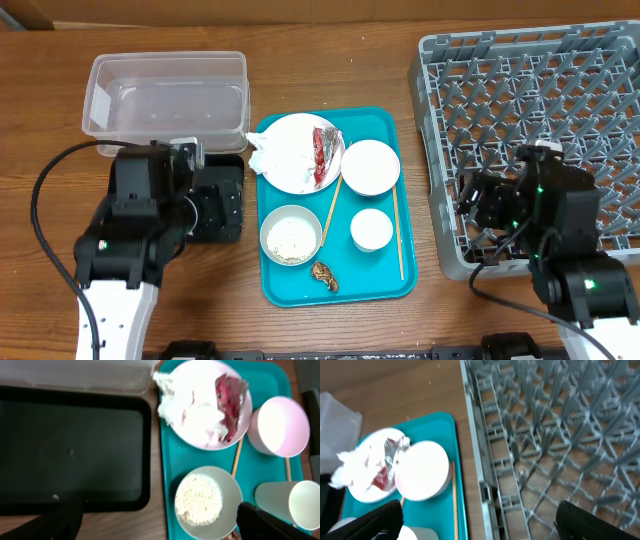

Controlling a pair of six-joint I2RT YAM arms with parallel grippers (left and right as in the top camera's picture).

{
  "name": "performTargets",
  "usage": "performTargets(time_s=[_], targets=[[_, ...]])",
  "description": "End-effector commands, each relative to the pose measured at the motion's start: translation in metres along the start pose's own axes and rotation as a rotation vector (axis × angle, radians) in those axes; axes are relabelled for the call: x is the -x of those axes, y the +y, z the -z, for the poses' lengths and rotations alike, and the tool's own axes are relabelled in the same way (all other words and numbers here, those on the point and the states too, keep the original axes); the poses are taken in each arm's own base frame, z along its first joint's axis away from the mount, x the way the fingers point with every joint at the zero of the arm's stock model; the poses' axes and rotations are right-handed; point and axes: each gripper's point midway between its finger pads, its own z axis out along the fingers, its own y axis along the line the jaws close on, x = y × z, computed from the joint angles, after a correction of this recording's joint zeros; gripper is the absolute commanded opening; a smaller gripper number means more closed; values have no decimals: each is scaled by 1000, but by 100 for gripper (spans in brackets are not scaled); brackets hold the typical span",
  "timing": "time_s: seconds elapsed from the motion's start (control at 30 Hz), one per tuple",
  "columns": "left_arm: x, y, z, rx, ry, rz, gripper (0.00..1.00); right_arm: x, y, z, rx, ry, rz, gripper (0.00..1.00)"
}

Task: Sort waste into correct bins and load items into the dishwasher
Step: 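Move the left gripper over the white plate toward the tissue, then grasp the white tissue on the plate with the left gripper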

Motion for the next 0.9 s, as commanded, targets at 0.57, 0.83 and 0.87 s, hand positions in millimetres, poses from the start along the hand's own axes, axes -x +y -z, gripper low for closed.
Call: performTargets(time_s=[0.57,0.83,0.87], targets=[[45,-48,-41,-170,-38,-32,100,-2,4,5,16,29,-5,100],[72,-80,-73,-32,-76,-178,93,-2,4,5,16,29,-5,100],[73,-86,-79,-30,-74,-191,92,-2,4,5,16,29,-5,100]])
